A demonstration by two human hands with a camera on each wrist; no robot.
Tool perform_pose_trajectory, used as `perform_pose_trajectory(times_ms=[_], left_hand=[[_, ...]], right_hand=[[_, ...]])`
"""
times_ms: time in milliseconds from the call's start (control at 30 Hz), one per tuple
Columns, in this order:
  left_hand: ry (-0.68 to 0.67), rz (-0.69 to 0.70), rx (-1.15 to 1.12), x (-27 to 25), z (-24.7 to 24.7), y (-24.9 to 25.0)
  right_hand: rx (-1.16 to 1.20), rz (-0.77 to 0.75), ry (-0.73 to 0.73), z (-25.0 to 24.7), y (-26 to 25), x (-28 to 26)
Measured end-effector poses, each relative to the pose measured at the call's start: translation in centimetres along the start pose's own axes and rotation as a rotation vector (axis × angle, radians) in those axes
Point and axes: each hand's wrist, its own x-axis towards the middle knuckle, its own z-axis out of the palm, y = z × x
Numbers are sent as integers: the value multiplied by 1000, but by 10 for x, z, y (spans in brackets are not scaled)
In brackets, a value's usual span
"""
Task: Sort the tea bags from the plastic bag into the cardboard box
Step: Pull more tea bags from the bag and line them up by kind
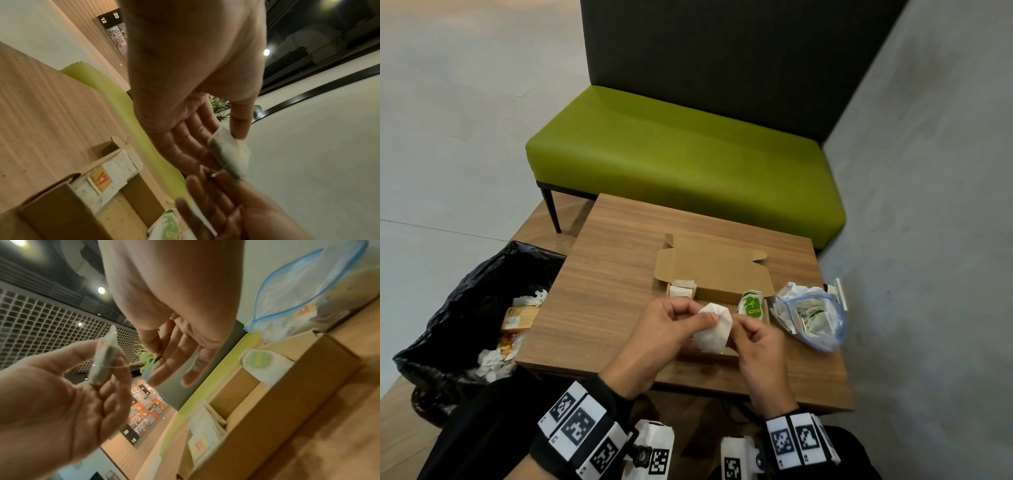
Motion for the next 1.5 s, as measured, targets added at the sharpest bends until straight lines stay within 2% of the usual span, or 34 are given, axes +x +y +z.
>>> perform_pose_trajectory(times_ms=[167,467,567,767,833,1100,1233,1333,1433,1500], left_hand=[[-10,37,22,0,7,-7],[31,-6,77,6,8,-13],[20,-23,98,7,9,-13],[16,-60,42,8,10,-13],[-9,-61,3,8,10,-13],[-23,-131,-68,9,11,-16],[-64,-51,16,9,10,-21],[-61,16,85,10,12,-24],[-65,145,260,11,16,-25],[-58,201,374,13,18,-28]], right_hand=[[61,-8,95,2,-11,15],[279,115,24,2,-25,19],[241,87,-28,0,-22,18],[-3,-176,-161,-8,-22,16],[-45,-196,-200,-12,-20,16],[-189,-195,-188,-20,-13,19],[-160,-214,-228,-26,-20,17],[-100,-135,-224,-35,-28,17],[-302,-89,-255,-39,-30,22],[-348,-81,-259,-41,-33,24]])
